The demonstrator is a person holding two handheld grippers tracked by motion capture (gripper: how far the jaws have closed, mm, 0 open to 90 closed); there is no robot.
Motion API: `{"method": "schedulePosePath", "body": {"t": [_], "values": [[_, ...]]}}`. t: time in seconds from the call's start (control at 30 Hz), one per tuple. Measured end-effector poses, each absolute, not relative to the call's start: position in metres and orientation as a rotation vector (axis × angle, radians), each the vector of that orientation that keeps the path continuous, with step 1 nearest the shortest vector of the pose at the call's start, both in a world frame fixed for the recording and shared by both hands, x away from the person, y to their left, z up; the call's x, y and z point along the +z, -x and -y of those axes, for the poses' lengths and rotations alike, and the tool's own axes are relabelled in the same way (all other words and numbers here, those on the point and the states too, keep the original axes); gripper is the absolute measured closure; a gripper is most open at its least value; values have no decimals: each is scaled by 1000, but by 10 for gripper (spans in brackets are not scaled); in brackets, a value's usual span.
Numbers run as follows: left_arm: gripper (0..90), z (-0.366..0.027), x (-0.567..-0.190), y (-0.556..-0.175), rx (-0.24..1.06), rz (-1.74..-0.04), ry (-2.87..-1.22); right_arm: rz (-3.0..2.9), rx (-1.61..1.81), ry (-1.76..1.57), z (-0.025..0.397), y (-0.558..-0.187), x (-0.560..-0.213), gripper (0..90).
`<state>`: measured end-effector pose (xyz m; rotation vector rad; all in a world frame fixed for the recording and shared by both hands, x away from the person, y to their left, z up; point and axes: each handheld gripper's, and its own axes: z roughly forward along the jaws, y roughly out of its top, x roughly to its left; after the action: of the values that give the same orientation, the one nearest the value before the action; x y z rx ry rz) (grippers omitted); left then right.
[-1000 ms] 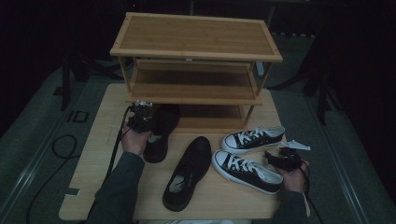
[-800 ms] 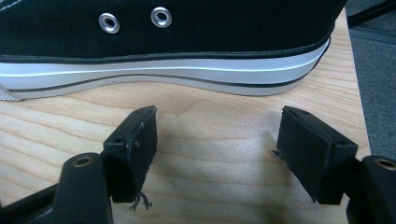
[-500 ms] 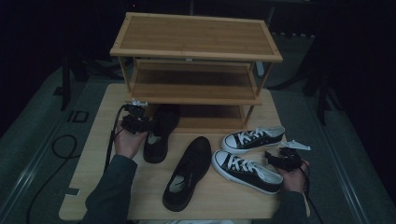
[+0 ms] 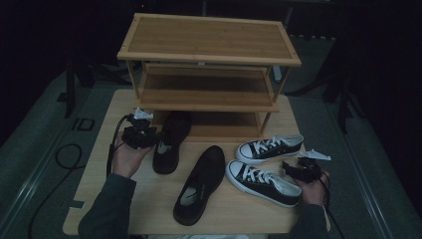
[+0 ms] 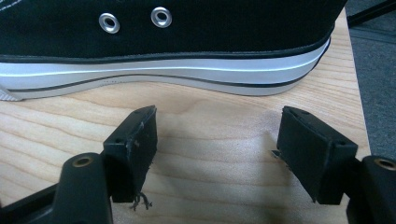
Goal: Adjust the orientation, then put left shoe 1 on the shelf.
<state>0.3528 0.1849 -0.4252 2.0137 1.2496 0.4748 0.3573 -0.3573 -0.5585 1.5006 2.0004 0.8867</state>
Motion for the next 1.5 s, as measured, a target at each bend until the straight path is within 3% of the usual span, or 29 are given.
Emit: {"method": "schedulePosePath", "body": {"t": [0.3, 0.97, 1.5], "values": [[613, -186, -410, -329, 490, -1164, -2029, -1999, 888, -1500, 357, -357, -559, 285], [596, -189, -415, -326, 548, -1155, -2106, -2002, 887, -1498, 358, -358, -559, 285], [586, -216, -436, -309, 481, -1182, -2020, -2002, 886, -1497, 357, -358, -559, 285]]}}
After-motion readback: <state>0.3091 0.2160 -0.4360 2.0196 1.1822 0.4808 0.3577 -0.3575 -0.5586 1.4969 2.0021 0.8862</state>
